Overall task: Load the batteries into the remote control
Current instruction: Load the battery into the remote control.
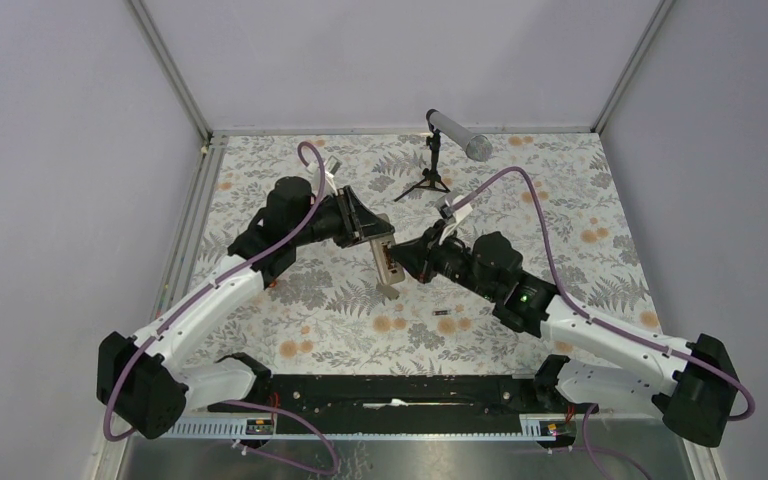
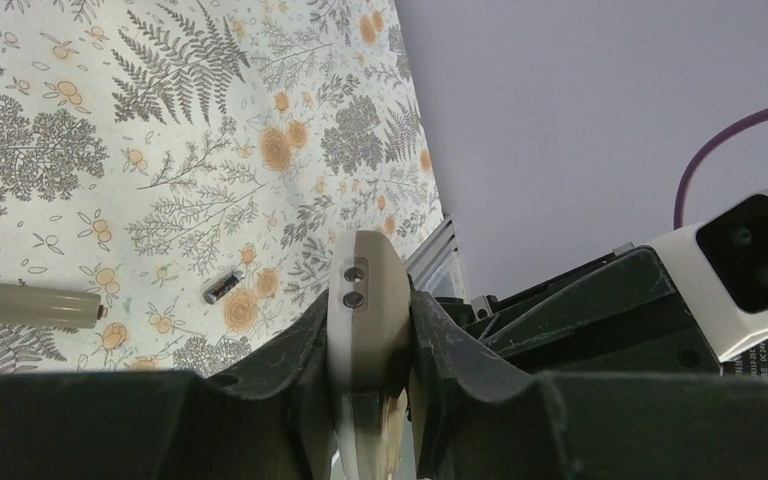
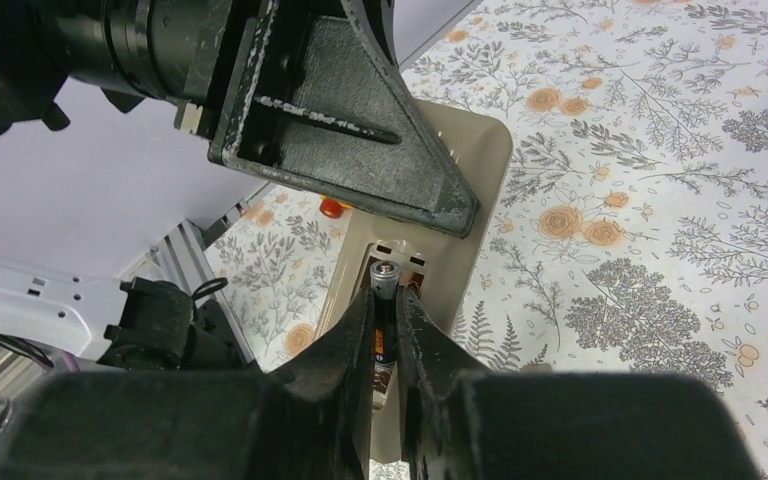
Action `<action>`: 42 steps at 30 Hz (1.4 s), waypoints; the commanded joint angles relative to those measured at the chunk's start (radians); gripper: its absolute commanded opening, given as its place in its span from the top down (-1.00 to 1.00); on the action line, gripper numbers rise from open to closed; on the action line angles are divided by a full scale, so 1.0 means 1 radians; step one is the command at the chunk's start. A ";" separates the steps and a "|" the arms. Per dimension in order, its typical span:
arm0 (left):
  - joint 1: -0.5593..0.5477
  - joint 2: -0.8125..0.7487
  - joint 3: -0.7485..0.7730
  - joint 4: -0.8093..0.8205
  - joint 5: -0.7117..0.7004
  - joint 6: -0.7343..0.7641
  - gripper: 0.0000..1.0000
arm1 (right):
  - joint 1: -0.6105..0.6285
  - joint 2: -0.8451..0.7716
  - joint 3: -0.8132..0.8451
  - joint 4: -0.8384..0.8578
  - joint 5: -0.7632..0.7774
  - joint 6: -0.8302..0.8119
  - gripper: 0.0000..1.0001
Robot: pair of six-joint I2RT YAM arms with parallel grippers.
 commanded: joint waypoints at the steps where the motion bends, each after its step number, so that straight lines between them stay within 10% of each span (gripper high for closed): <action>1: -0.004 0.007 0.068 0.016 0.011 -0.027 1.00 | 0.003 0.010 -0.021 0.023 -0.028 -0.078 0.70; 22: -0.003 0.000 0.054 -0.009 0.008 -0.007 1.00 | 0.003 0.039 0.128 -0.168 0.046 -0.018 0.40; 30: -0.002 -0.001 0.048 -0.019 -0.012 0.021 1.00 | 0.003 0.023 0.235 -0.301 0.030 0.068 -0.49; 42: 0.022 -0.015 0.044 -0.002 -0.016 0.024 1.00 | 0.003 -0.044 0.288 -0.481 0.136 0.347 -0.99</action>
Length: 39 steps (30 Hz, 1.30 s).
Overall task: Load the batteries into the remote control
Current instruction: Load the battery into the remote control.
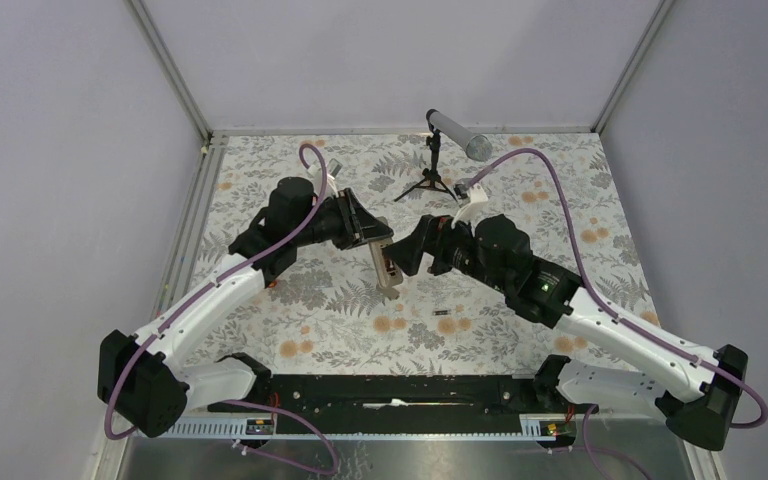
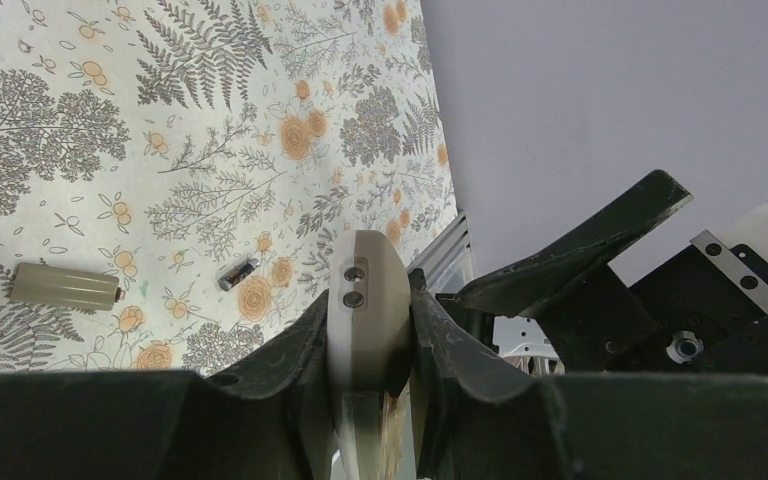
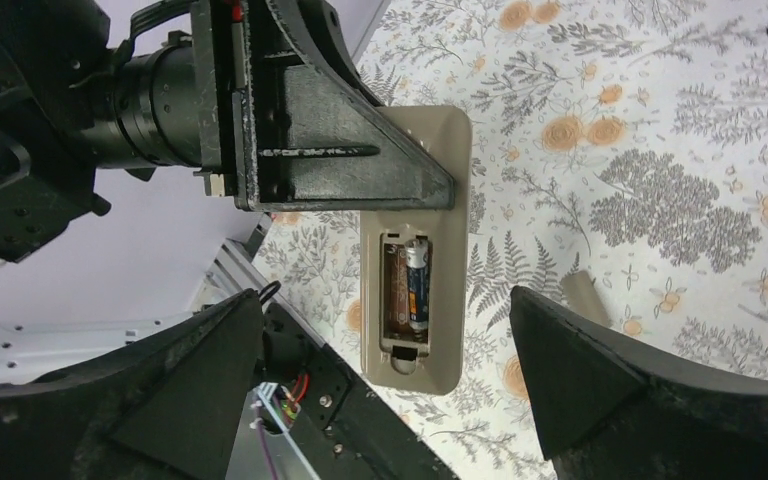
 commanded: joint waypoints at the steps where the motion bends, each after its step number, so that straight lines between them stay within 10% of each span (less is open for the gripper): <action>1: 0.026 -0.035 0.032 0.055 -0.002 0.013 1.00 | 0.001 -0.021 0.081 -0.089 0.058 0.121 -0.99; 26: 0.102 -0.175 0.005 0.074 -0.086 -0.089 1.00 | 0.001 0.018 -0.092 0.138 -0.037 0.815 -0.99; 39: 0.100 -0.175 -0.014 0.092 -0.008 -0.040 1.00 | 0.001 0.106 -0.106 0.369 -0.079 0.886 -0.99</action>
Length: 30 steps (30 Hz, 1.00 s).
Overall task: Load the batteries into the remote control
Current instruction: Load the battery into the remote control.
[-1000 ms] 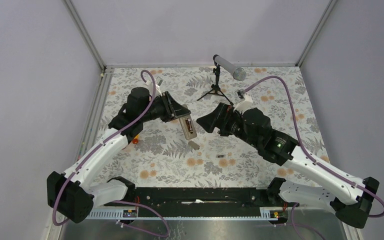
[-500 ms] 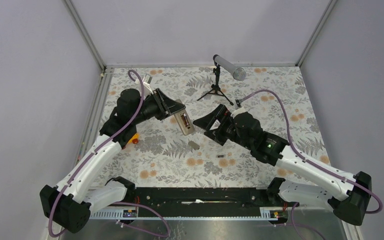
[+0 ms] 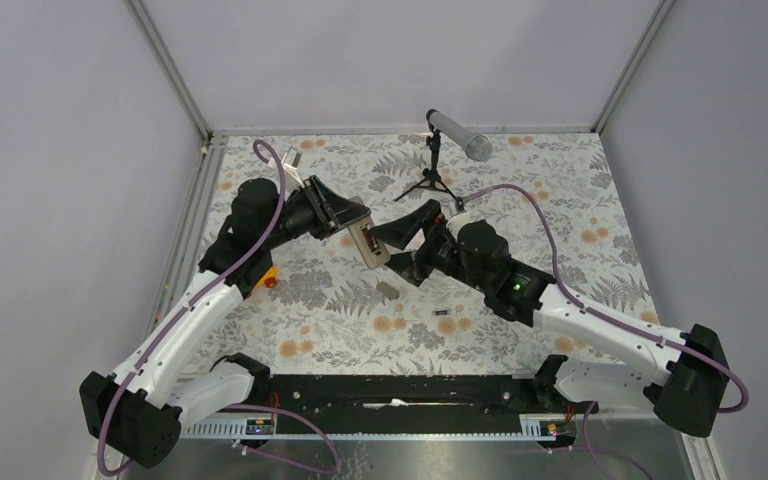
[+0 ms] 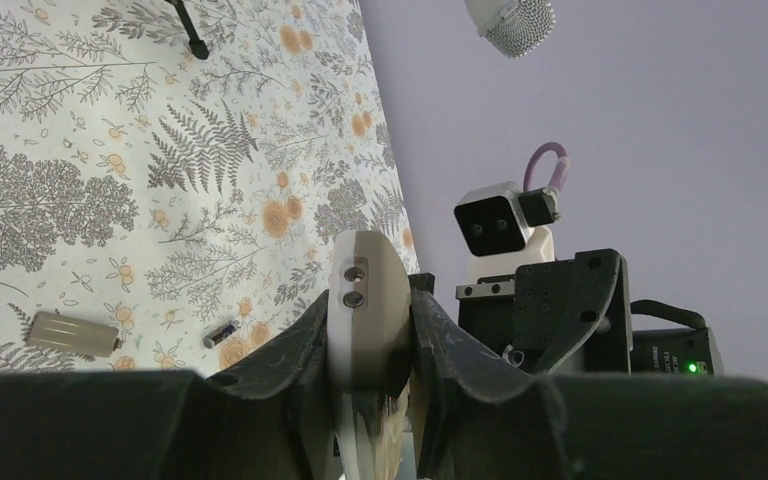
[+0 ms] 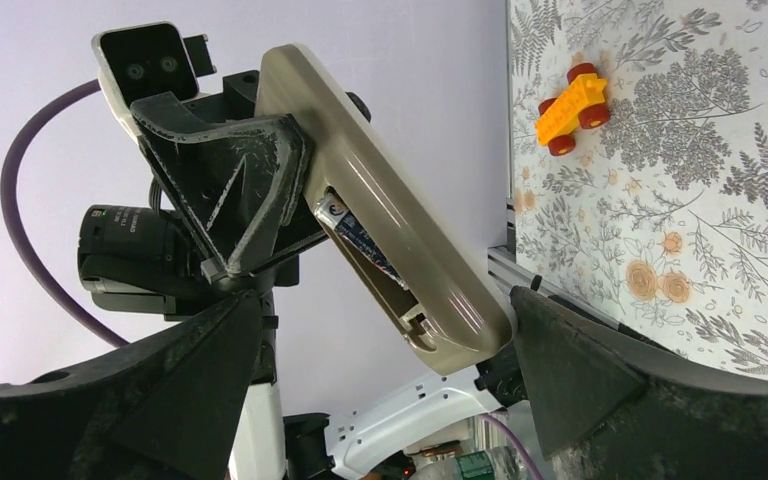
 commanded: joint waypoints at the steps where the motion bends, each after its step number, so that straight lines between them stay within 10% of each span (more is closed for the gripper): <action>1: 0.005 -0.020 0.008 0.057 0.064 0.053 1.00 | 0.001 0.017 -0.009 0.156 -0.031 0.039 -0.99; 30: 0.005 -0.068 -0.027 0.118 0.245 0.180 1.00 | -0.002 0.043 -0.084 0.317 -0.065 0.174 -0.68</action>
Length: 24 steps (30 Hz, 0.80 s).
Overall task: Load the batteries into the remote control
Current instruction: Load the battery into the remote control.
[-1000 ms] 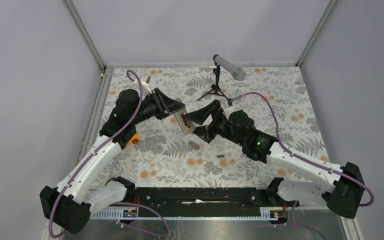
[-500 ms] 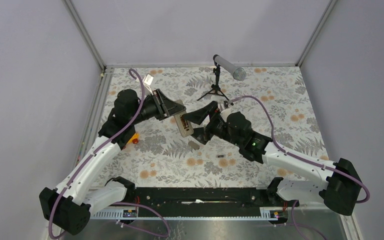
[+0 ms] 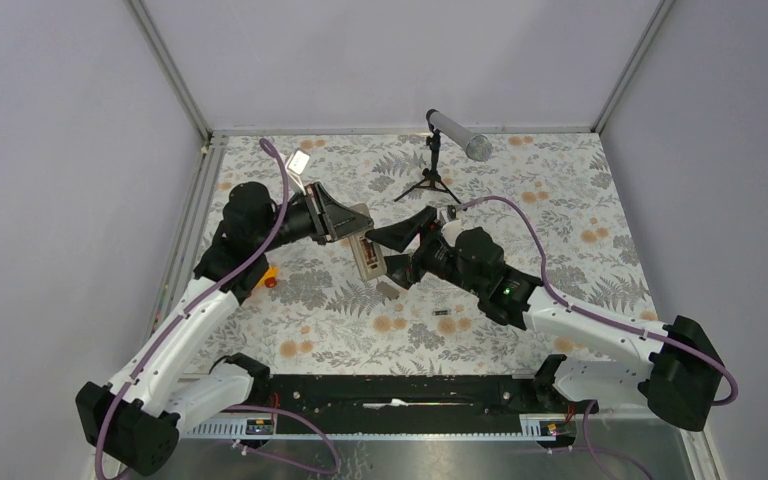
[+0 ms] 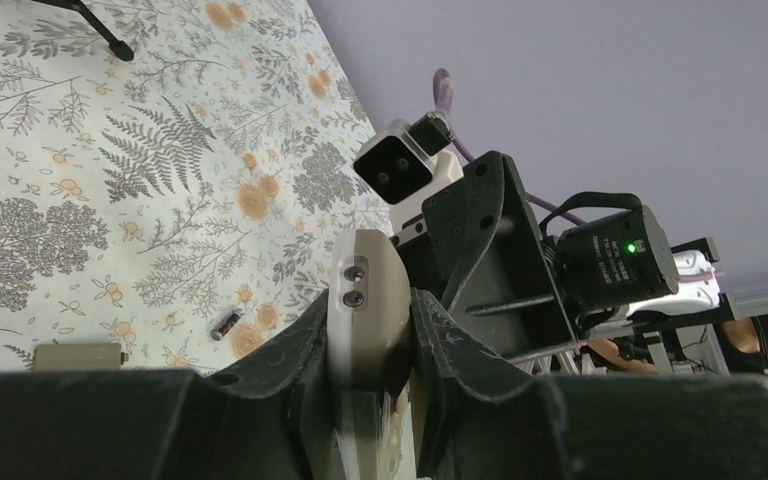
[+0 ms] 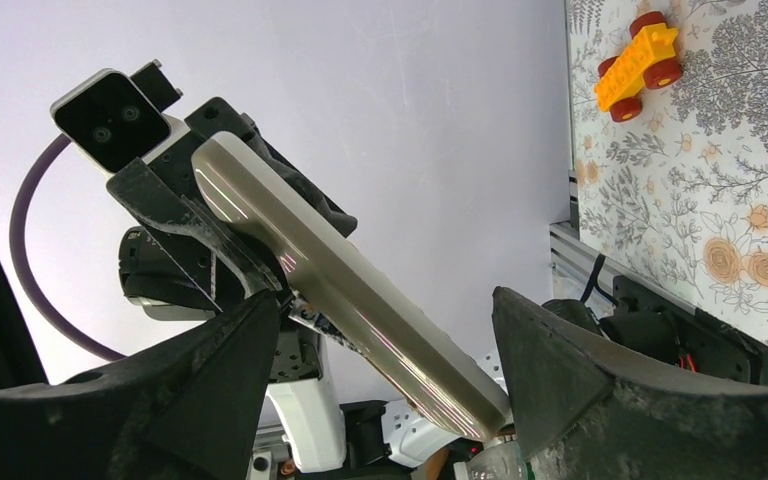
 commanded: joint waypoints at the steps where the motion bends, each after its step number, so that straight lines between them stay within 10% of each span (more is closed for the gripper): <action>1: -0.004 -0.030 -0.010 0.051 0.060 0.015 1.00 | -0.002 -0.004 0.012 0.094 -0.016 0.024 -0.68; 24: -0.004 -0.036 0.035 0.001 -0.034 -0.034 1.00 | -0.004 0.007 -0.005 0.149 -0.055 -0.038 -0.26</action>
